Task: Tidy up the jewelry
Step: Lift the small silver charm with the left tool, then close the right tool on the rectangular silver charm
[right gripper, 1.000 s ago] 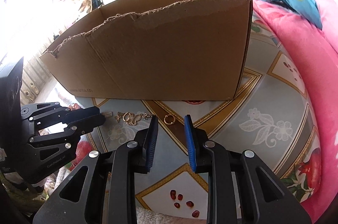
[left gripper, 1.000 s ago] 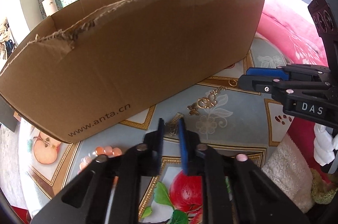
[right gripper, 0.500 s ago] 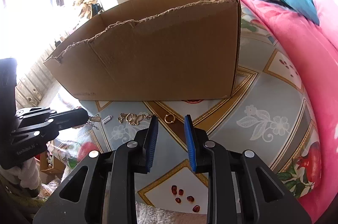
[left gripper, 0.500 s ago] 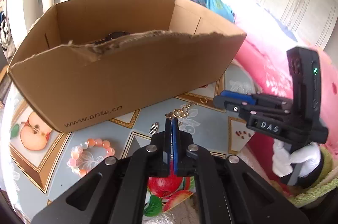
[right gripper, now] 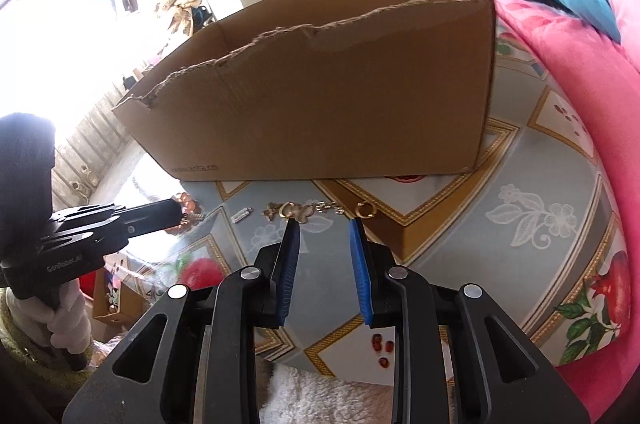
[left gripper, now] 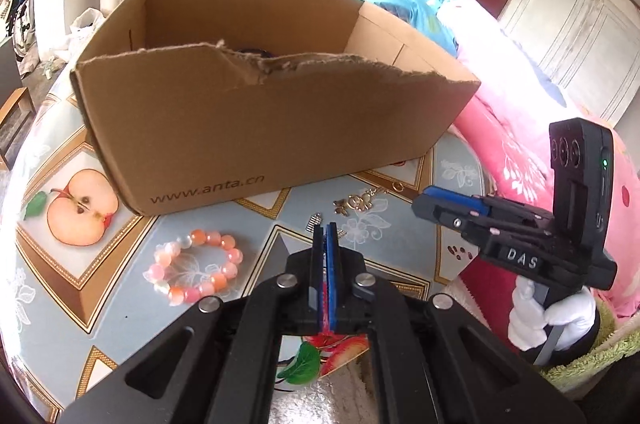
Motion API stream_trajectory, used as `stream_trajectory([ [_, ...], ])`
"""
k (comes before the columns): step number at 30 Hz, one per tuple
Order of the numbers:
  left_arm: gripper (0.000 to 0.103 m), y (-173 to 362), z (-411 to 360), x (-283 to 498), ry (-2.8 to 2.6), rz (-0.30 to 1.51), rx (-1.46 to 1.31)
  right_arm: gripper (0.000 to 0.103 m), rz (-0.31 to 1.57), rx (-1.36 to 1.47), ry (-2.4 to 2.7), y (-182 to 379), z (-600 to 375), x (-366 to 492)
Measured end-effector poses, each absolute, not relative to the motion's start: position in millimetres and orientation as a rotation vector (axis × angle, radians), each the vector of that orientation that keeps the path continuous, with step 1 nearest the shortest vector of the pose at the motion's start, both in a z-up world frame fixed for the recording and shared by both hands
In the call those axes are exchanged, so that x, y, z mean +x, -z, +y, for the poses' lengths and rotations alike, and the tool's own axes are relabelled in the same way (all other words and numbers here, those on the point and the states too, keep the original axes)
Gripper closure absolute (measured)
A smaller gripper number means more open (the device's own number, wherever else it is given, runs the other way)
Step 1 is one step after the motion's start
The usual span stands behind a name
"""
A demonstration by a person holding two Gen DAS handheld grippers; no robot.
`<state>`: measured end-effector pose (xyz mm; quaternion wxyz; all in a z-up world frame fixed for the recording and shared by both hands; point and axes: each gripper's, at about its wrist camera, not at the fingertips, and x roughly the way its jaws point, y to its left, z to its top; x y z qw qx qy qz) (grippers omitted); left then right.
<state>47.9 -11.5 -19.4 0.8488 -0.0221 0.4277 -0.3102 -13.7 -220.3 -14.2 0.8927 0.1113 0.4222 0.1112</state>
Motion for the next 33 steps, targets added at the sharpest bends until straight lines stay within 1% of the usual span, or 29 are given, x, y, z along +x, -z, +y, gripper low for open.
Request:
stream_trajectory([
  [7, 0.102, 12, 9, 50, 0.610, 0.855, -0.058, 0.077, 0.858, 0.109, -0.366, 12, -167, -10],
  [11, 0.102, 9, 21, 52, 0.589, 0.843, -0.073, 0.078, 0.880, 0.041, -0.383, 17, -144, 2],
  [18, 0.102, 10, 34, 55, 0.581, 0.837, -0.106, 0.078, 0.952, 0.047, -0.357, 27, -134, 19],
  [27, 0.102, 13, 42, 59, 0.586, 0.830, -0.132, 0.078, 0.926, -0.051, -0.316, 28, -106, 27],
  [33, 0.102, 15, 45, 58, 0.588, 0.827, -0.146, 0.082, 0.905, -0.116, -0.310, 30, -86, 23],
])
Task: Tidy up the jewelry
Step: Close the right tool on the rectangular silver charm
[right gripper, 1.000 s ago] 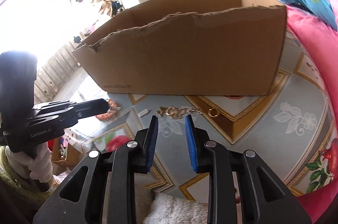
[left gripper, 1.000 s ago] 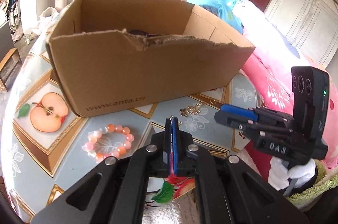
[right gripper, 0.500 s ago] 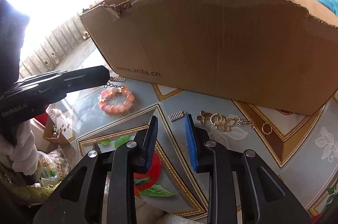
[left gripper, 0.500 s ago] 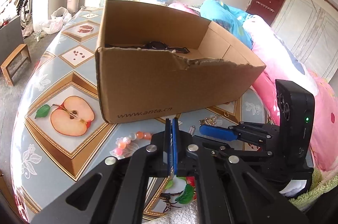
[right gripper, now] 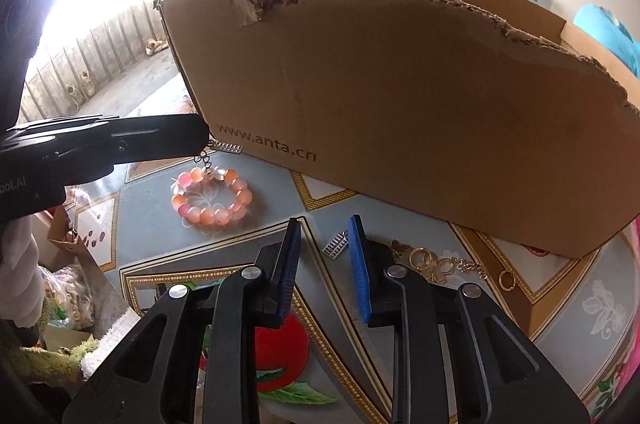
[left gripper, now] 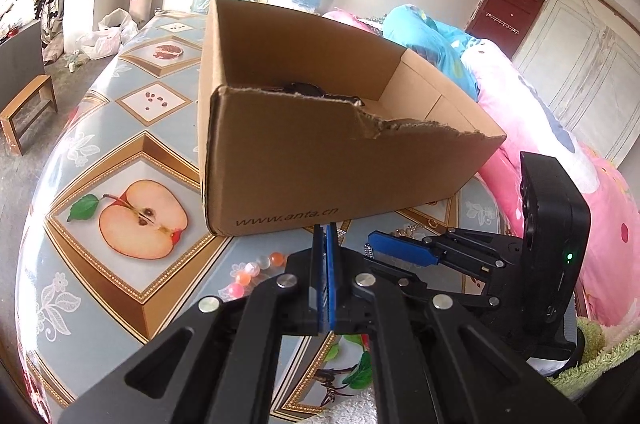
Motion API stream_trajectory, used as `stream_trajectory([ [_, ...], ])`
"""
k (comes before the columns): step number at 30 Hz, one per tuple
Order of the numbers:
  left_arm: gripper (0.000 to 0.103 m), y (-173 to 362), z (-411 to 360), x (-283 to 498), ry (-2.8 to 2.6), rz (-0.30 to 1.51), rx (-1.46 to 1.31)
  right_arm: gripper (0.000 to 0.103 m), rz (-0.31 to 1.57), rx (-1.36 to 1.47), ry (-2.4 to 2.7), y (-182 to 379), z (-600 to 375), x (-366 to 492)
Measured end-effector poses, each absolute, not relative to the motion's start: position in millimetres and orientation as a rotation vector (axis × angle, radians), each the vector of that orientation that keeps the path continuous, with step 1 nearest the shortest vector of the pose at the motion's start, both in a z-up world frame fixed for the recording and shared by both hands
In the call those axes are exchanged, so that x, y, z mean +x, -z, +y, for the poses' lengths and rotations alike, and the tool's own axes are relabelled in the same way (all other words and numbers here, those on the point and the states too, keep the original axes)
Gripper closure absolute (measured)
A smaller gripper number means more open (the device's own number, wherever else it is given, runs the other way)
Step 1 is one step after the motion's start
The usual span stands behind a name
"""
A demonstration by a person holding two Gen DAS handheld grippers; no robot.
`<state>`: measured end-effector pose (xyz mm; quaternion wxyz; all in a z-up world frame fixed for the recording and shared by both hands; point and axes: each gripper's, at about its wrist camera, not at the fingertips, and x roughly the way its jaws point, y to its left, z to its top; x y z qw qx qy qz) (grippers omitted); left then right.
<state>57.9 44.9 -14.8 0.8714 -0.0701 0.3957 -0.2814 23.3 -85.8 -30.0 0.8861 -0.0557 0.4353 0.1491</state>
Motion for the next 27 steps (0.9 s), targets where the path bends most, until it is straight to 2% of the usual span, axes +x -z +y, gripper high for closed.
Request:
stream_trajectory([
  [2, 0.102, 15, 45, 58, 0.592, 0.827, -0.149, 0.088, 0.908, -0.118, -0.310, 30, -84, 22],
  [8, 0.102, 16, 48, 58, 0.601, 0.823, -0.153, 0.099, 0.910, -0.125, -0.319, 33, -84, 20],
  [18, 0.102, 14, 51, 55, 0.597, 0.810, -0.155, 0.103, 0.908, -0.109, -0.326, 29, -94, 21],
  [27, 0.102, 11, 53, 50, 0.593, 0.800, -0.145, 0.101, 0.915, -0.073, -0.340, 27, -98, 16],
])
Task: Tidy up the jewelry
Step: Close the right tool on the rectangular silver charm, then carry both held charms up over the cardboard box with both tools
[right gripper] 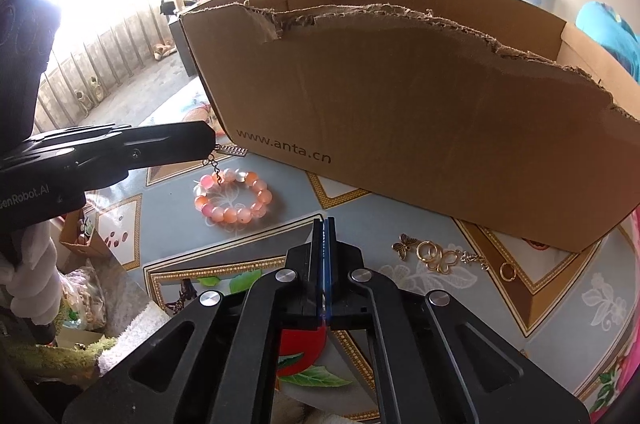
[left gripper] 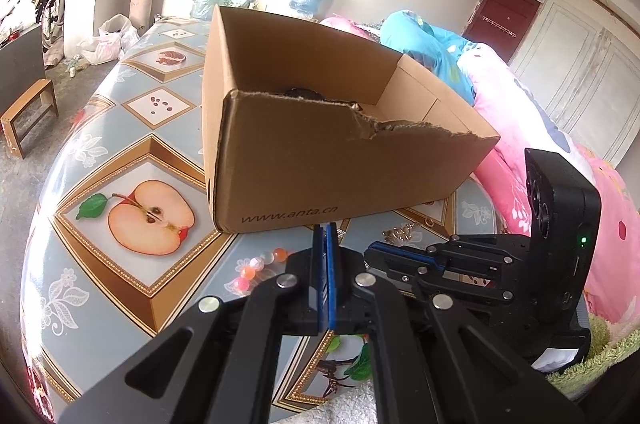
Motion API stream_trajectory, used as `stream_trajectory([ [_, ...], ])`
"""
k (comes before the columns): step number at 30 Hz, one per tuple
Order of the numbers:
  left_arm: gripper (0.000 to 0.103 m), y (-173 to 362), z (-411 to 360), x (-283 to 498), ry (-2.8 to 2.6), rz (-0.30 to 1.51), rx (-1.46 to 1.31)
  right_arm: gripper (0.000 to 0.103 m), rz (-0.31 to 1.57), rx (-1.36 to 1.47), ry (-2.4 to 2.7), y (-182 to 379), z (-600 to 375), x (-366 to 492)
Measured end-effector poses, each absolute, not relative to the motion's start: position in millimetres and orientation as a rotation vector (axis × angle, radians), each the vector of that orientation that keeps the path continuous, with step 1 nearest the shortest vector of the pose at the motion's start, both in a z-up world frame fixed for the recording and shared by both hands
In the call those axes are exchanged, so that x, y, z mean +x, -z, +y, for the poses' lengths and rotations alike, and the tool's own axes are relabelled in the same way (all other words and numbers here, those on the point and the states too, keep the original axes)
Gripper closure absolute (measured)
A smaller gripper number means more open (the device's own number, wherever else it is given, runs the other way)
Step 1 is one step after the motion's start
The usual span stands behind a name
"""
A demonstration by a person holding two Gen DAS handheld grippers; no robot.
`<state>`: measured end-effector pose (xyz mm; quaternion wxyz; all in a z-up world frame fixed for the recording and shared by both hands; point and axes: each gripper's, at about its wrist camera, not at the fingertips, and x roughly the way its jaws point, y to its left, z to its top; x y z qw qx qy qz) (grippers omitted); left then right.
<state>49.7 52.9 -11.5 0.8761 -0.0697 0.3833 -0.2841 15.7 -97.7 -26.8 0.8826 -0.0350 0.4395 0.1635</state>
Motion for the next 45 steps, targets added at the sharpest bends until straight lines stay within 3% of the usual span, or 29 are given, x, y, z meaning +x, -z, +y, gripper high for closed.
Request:
stream_trajectory([
  [1, 0.102, 11, 53, 49, 0.593, 0.798, -0.145, 0.101, 0.919, -0.063, -0.336, 27, -99, 15],
  [4, 0.102, 10, 53, 48, 0.593, 0.796, -0.144, 0.085, 0.936, -0.058, -0.330, 30, -101, 16],
  [7, 0.102, 10, 53, 47, 0.594, 0.796, -0.143, 0.085, 0.953, -0.086, -0.338, 33, -97, 17],
  [9, 0.102, 10, 53, 48, 0.592, 0.796, -0.142, 0.086, 0.956, -0.137, -0.323, 36, -90, 16],
  [11, 0.102, 10, 53, 48, 0.590, 0.795, -0.143, 0.100, 0.969, -0.164, -0.317, 33, -86, 17],
  [31, 0.102, 8, 60, 44, 0.577, 0.785, -0.144, 0.103, 0.991, -0.075, -0.338, 29, -90, 16],
  [34, 0.102, 7, 62, 42, 0.571, 0.780, -0.144, 0.099, 0.982, -0.081, -0.357, 28, -91, 16],
  [38, 0.102, 6, 64, 41, 0.563, 0.778, -0.145, 0.081, 0.958, -0.151, -0.397, 31, -75, 15],
  [42, 0.102, 6, 67, 41, 0.557, 0.780, -0.150, 0.082, 0.957, -0.227, -0.412, 40, -61, 19],
  [44, 0.102, 6, 68, 41, 0.555, 0.780, -0.148, 0.099, 0.967, -0.233, -0.413, 39, -60, 22],
  [45, 0.102, 6, 67, 41, 0.553, 0.780, -0.146, 0.099, 0.977, -0.227, -0.415, 39, -60, 23],
])
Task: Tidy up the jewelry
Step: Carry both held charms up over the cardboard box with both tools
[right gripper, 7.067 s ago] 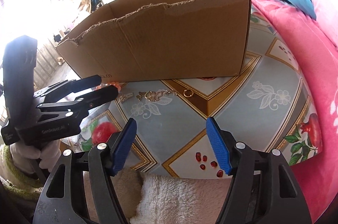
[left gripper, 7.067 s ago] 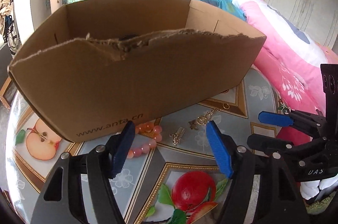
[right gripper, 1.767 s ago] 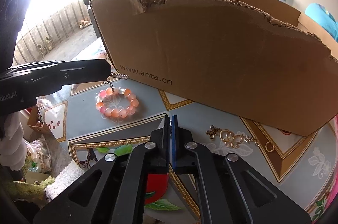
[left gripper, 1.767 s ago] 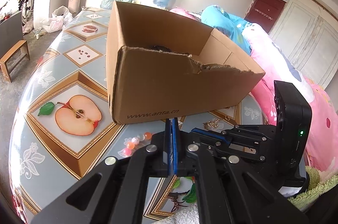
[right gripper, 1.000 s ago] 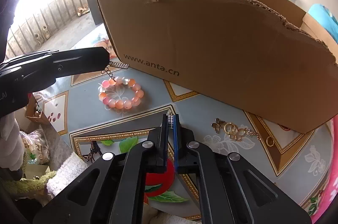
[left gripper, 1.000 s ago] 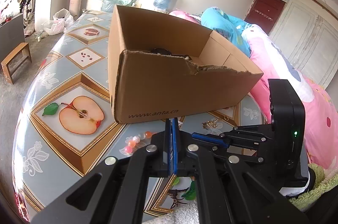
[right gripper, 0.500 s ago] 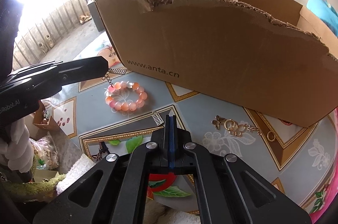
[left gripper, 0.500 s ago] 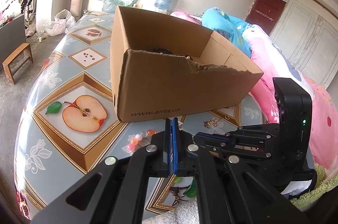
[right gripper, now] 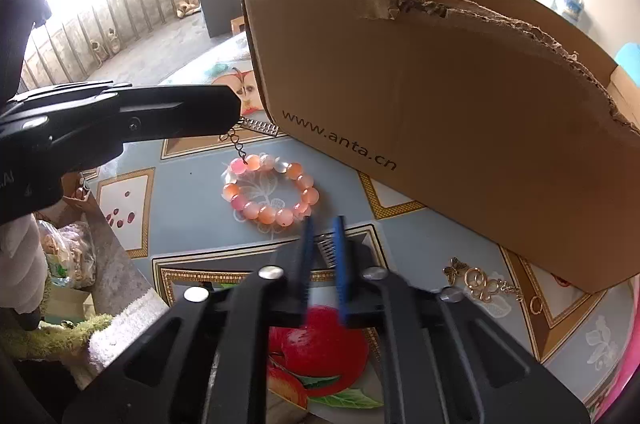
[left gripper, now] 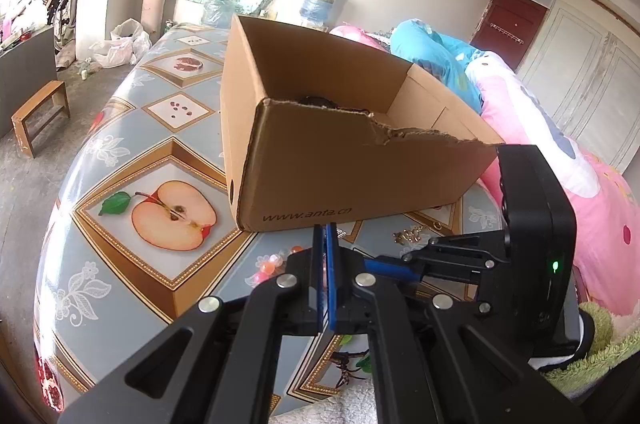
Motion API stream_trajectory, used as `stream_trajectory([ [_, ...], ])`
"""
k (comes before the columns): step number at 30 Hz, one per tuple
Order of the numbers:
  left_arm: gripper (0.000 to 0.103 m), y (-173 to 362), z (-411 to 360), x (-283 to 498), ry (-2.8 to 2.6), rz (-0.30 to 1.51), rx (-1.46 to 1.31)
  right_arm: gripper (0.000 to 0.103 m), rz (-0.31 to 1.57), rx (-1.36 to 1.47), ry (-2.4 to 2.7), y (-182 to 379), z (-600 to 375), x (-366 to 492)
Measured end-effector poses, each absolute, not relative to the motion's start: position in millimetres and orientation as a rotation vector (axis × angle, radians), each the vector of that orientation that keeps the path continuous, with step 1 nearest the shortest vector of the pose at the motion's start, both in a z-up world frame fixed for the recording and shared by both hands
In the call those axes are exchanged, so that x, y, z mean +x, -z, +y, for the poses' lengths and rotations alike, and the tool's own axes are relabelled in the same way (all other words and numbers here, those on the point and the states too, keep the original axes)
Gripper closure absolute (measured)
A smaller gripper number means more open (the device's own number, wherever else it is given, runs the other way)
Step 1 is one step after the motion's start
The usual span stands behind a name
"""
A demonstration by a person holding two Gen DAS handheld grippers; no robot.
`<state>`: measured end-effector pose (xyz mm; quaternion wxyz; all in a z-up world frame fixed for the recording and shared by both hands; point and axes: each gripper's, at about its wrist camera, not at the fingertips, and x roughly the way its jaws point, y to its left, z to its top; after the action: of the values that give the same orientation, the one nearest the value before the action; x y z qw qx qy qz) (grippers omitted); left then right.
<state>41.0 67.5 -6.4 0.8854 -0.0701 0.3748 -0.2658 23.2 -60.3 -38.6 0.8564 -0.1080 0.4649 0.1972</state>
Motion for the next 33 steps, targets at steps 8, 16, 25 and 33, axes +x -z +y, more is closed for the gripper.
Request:
stream_trajectory([
  [8, 0.102, 6, 68, 40, 0.549, 0.781, -0.140, 0.101, 1.000, -0.140, -0.423, 36, -76, 24],
  [16, 0.102, -7, 62, 30, 0.563, 0.757, -0.122, 0.101, 0.964, -0.047, -0.415, 18, -102, 7],
  [25, 0.102, -65, 49, 16, 0.692, 0.632, -0.142, 0.101, 0.785, 0.059, -0.428, -57, -150, -20],
  [33, 0.102, -107, 10, 70, 0.747, 0.582, -0.062, 0.101, 0.690, 0.144, -0.477, -106, -191, 26],
])
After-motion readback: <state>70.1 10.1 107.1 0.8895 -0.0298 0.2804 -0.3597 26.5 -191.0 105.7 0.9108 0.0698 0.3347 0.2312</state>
